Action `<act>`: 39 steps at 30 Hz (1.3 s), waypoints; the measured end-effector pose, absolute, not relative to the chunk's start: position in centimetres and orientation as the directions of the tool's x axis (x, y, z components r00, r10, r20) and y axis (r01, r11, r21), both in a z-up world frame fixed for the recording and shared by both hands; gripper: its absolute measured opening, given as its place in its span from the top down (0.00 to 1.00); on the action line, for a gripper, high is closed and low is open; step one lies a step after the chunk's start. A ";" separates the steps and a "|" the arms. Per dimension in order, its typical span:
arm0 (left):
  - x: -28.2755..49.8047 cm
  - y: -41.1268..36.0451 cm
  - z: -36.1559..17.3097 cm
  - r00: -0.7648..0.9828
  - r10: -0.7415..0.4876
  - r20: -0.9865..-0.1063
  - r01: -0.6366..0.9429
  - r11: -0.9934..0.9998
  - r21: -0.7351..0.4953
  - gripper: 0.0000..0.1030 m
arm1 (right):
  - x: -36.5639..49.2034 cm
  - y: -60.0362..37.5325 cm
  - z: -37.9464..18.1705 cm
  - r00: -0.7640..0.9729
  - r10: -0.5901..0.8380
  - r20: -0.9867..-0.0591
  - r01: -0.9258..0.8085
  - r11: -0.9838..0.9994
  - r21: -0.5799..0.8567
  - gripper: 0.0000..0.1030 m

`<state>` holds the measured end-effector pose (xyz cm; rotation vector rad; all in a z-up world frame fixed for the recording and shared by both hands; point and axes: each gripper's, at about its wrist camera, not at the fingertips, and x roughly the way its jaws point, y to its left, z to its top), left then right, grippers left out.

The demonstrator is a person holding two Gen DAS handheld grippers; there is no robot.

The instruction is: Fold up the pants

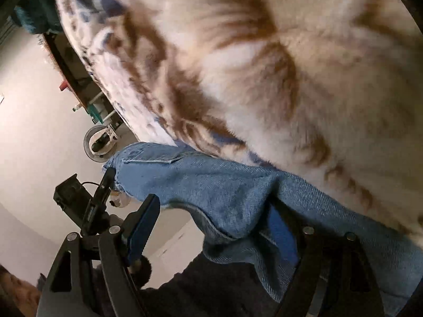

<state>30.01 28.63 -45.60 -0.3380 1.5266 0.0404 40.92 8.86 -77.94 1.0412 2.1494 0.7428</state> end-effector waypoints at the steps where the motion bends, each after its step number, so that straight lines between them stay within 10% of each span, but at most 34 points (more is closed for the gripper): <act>1: 30.1 28.6 -45.6 0.055 -0.178 -0.982 -0.235 0.954 -0.186 0.64 | 40.8 8.4 -77.2 -0.469 0.821 -0.325 0.456 0.540 0.708 0.44; 2: 30.2 28.7 -45.7 0.056 -0.172 -0.983 -0.235 0.955 -0.180 0.64 | 40.8 7.8 -76.5 -0.450 0.816 -0.364 0.444 0.557 0.701 0.70; 6: 31.7 29.4 -46.5 0.072 -0.124 -0.990 -0.236 0.962 -0.138 0.64 | 41.6 4.3 -73.0 -0.212 0.897 -0.387 0.497 0.440 0.747 0.87; 12: 34.9 30.3 -49.3 0.035 -0.084 -0.996 -0.310 0.946 -0.091 0.59 | 43.4 2.4 -70.1 -0.210 0.818 -0.536 0.377 0.573 0.728 0.82; 16: 33.8 30.8 -47.0 0.043 -0.086 -0.995 -0.425 0.900 -0.096 0.57 | 42.9 2.4 -70.6 -0.316 0.734 -0.601 0.275 0.677 0.682 0.36; 22: 32.6 27.1 -41.3 0.148 0.066 -0.987 -0.391 0.920 0.003 0.37 | 39.8 5.9 -70.2 -0.400 0.622 -0.673 0.045 0.747 0.663 0.37; 25: 33.0 24.1 -40.4 0.204 0.008 -0.979 -0.353 0.933 -0.066 0.36 | 38.8 7.0 -69.1 -0.381 0.607 -0.697 -0.030 0.745 0.666 0.80; 31: 33.2 15.4 -50.4 -0.123 -0.448 -0.885 -0.387 0.843 -0.373 0.36 | 35.5 8.3 -66.4 -0.385 0.638 -0.667 -0.133 0.677 0.724 0.81; 39: 31.9 12.4 -56.9 -0.260 -0.491 -0.832 -0.515 0.799 -0.311 0.37 | 33.0 8.5 -66.7 -0.408 0.709 -0.575 -0.119 0.583 0.804 0.81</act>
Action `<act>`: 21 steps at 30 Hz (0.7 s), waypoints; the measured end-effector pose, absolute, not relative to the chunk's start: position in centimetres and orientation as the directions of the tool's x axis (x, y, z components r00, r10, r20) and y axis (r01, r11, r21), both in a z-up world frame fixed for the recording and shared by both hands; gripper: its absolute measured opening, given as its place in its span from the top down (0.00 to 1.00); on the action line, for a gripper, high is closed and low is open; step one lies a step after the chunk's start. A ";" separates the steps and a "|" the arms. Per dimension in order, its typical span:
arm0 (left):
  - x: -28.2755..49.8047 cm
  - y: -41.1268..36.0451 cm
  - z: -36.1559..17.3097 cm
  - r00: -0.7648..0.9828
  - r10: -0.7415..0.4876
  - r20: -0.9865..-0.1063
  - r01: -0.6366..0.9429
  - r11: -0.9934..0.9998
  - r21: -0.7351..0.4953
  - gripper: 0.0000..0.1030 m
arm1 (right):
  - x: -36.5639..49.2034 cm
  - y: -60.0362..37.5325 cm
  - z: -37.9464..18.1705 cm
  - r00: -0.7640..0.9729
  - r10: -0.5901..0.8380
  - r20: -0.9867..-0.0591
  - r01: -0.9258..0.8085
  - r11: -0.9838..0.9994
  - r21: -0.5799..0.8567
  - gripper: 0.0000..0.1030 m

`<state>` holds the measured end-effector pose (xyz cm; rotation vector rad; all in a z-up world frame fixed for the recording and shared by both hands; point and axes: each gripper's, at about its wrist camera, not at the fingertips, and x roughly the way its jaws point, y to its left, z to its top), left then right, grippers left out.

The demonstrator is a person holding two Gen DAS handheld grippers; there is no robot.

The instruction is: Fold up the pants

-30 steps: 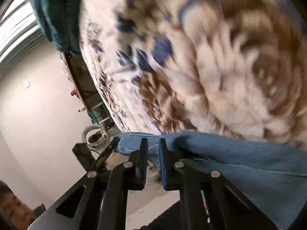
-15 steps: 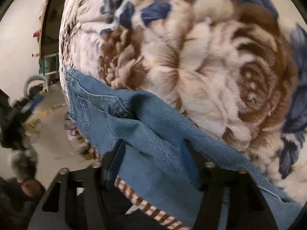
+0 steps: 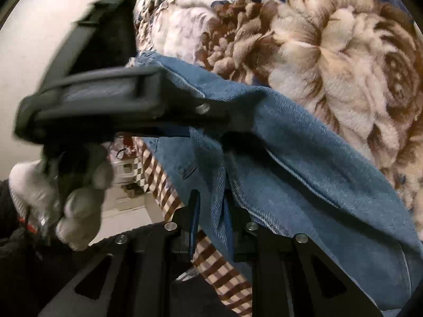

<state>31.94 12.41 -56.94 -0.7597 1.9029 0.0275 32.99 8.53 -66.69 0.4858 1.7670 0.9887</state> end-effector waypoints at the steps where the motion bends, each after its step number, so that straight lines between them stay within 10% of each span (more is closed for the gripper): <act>1: 31.9 12.7 -56.9 -0.257 -0.483 -0.837 -0.529 0.795 -0.296 0.37 | 33.1 8.5 -67.0 -0.426 0.724 -0.543 -0.098 0.560 0.823 0.80; 3: 31.9 13.6 -56.7 -0.241 -0.463 -0.853 -0.538 0.795 -0.279 0.36 | 33.9 8.2 -68.3 -0.425 0.762 -0.488 -0.002 0.539 0.843 0.74; 6: 31.5 13.9 -56.1 -0.230 -0.445 -0.866 -0.527 0.805 -0.273 0.35 | 35.7 6.2 -71.1 -0.358 0.857 -0.371 0.193 0.457 0.868 0.30; 21: 32.5 18.7 -50.9 -0.048 -0.368 -0.928 -0.511 0.808 -0.294 0.36 | 41.1 9.3 -76.6 -0.320 0.923 -0.216 0.437 0.346 0.830 0.27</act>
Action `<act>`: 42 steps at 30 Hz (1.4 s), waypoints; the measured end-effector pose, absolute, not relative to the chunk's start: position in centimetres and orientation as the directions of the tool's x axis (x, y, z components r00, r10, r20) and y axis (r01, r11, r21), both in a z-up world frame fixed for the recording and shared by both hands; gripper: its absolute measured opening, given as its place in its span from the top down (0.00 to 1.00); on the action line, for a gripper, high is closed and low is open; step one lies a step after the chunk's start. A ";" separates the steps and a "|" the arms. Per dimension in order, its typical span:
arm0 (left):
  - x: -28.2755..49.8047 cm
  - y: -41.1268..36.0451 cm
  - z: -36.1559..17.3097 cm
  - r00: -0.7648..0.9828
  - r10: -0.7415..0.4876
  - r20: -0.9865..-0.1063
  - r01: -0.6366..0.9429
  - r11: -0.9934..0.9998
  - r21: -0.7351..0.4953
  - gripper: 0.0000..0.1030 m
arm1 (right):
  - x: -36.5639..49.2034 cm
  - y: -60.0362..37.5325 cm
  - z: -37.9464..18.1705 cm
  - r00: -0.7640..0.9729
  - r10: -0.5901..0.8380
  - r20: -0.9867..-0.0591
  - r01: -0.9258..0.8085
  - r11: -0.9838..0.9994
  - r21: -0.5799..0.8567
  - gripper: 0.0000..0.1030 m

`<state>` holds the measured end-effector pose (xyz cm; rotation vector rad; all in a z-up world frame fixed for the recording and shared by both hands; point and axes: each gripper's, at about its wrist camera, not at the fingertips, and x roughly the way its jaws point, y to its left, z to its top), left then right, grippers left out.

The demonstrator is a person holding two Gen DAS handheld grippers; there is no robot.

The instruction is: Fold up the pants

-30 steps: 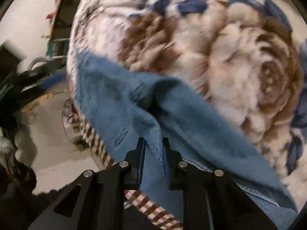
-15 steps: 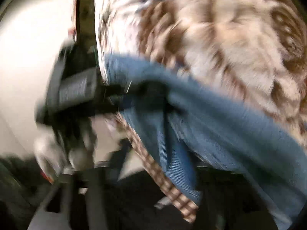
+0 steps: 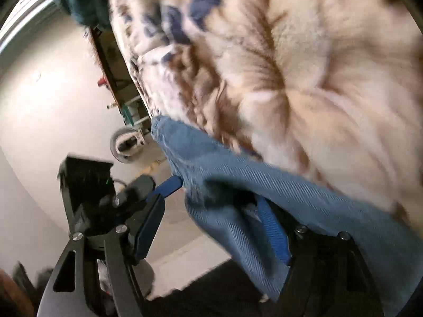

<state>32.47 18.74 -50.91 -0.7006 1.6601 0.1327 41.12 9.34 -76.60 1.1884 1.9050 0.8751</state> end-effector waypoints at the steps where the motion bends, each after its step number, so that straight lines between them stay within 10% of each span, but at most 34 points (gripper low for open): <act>1: 32.5 19.4 -51.1 -0.044 -0.360 -0.932 -0.515 0.807 -0.288 0.36 | 41.5 10.3 -77.4 -0.331 0.924 -0.192 0.461 0.336 0.821 0.27; 3: 32.4 20.2 -52.1 -0.058 -0.345 -0.937 -0.523 0.810 -0.266 0.36 | 41.9 12.0 -78.2 -0.347 0.921 -0.178 0.483 0.338 0.808 0.28; 8: 31.1 22.0 -54.3 -0.101 -0.317 -0.943 -0.554 0.806 -0.211 0.36 | 42.6 11.5 -78.2 -0.332 0.923 -0.196 0.581 0.364 0.728 0.79; 17: 30.4 24.3 -56.2 -0.129 -0.302 -0.945 -0.558 0.810 -0.182 0.35 | 44.4 3.4 -75.6 -0.065 0.981 -0.180 0.651 0.179 0.738 0.80; 21: 30.6 24.4 -56.3 -0.128 -0.307 -0.943 -0.555 0.810 -0.188 0.35 | 45.7 4.1 -74.5 -0.199 0.941 -0.272 0.571 0.337 0.749 0.79; 28: 31.2 23.0 -56.2 -0.126 -0.298 -0.946 -0.538 0.822 -0.187 0.35 | 46.2 10.9 -73.9 -0.387 0.861 -0.331 0.438 0.487 0.755 0.31; 30: 31.1 22.7 -56.2 -0.128 -0.287 -0.949 -0.520 0.834 -0.182 0.35 | 46.1 13.3 -73.6 -0.463 0.771 -0.437 0.296 0.599 0.744 0.40; 31: 31.1 22.4 -56.3 -0.132 -0.286 -0.949 -0.514 0.838 -0.181 0.35 | 46.1 14.1 -73.6 -0.498 0.694 -0.520 0.229 0.684 0.693 0.90; 39: 31.6 22.1 -55.0 -0.125 -0.282 -0.951 -0.494 0.849 -0.187 0.36 | 49.9 10.7 -69.8 -0.376 0.686 -0.623 0.274 0.724 0.633 0.90; 42: 32.2 21.5 -52.5 -0.074 -0.276 -0.958 -0.454 0.865 -0.214 0.36 | 47.5 8.1 -68.1 -0.367 0.681 -0.633 0.197 0.722 0.663 0.62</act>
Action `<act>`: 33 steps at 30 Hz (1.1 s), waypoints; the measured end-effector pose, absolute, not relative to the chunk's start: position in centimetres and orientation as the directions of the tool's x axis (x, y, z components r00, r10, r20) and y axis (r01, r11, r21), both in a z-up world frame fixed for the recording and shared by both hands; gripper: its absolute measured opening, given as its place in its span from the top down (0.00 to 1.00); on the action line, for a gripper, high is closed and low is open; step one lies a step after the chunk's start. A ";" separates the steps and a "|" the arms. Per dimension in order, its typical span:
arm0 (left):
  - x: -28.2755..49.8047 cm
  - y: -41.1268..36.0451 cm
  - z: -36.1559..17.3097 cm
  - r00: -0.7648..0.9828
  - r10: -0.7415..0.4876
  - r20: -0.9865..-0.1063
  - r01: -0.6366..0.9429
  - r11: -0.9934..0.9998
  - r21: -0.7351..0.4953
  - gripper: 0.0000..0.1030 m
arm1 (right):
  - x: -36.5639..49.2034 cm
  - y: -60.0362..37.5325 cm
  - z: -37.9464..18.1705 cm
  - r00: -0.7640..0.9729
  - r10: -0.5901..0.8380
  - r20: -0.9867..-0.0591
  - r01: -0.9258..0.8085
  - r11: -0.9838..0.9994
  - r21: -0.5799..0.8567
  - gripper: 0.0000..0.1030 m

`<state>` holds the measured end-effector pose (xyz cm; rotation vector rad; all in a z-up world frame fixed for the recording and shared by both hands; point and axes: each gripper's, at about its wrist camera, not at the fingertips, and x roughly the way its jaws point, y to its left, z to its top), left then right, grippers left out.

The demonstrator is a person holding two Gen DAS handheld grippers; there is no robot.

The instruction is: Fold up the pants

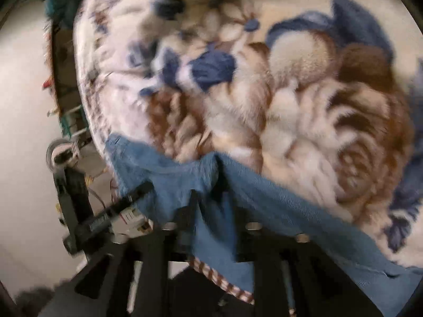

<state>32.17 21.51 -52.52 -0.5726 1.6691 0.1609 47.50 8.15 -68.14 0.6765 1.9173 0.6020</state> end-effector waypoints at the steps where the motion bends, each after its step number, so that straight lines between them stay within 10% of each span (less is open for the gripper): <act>1: 32.4 21.2 -51.9 -0.060 -0.277 -0.959 -0.441 0.869 -0.224 0.36 | 46.5 6.8 -67.0 -0.349 0.650 -0.675 0.149 0.750 0.645 0.39; 2: 32.6 20.6 -51.5 -0.048 -0.278 -0.959 -0.423 0.875 -0.233 0.36 | 45.9 5.9 -65.6 -0.328 0.613 -0.719 0.091 0.778 0.621 0.24; 6: 34.0 18.1 -51.8 -0.029 -0.282 -0.959 -0.372 0.894 -0.251 0.36 | 43.7 6.3 -65.0 -0.386 0.482 -0.787 -0.109 0.823 0.557 0.25; 7: 34.3 17.8 -52.1 -0.029 -0.283 -0.959 -0.365 0.896 -0.253 0.36 | 42.9 6.3 -65.1 -0.393 0.450 -0.802 -0.145 0.831 0.537 0.46; 8: 34.8 17.3 -52.5 -0.034 -0.281 -0.959 -0.353 0.901 -0.252 0.36 | 42.5 6.6 -65.8 -0.401 0.388 -0.830 -0.180 0.855 0.487 0.94; 15: 35.3 15.0 -54.4 -0.067 -0.270 -0.961 -0.283 0.928 -0.241 0.36 | 43.3 2.3 -69.1 -0.335 0.363 -0.869 0.060 0.929 0.365 0.96; 18: 35.0 13.3 -52.7 -0.044 -0.304 -0.952 -0.233 0.929 -0.286 0.36 | 43.1 0.7 -67.7 -0.282 0.424 -0.861 0.139 0.906 0.401 0.85; 22: 35.0 9.0 -53.3 -0.075 -0.296 -0.952 -0.106 0.952 -0.287 0.36 | 41.8 -4.4 -62.1 -0.162 0.302 -0.939 0.046 0.953 0.299 0.27; 26: 36.0 6.6 -56.4 -0.104 -0.202 -0.974 -0.022 0.979 -0.201 0.36 | 39.5 -6.0 -62.1 -0.250 0.209 -0.946 -0.067 0.970 0.232 0.28; 27: 36.3 6.5 -56.8 -0.106 -0.198 -0.974 -0.023 0.980 -0.197 0.36 | 39.1 -6.3 -63.0 -0.281 0.189 -0.941 -0.092 0.970 0.223 0.30; 30: 37.0 6.1 -57.4 -0.106 -0.187 -0.977 -0.007 0.982 -0.187 0.35 | 38.1 -6.8 -65.4 -0.332 0.127 -0.935 -0.151 0.971 0.185 0.82; 33: 37.2 5.5 -57.7 -0.097 -0.176 -0.980 0.009 0.984 -0.178 0.34 | 38.1 -9.2 -65.5 -0.309 0.165 -0.937 -0.029 0.983 0.183 0.90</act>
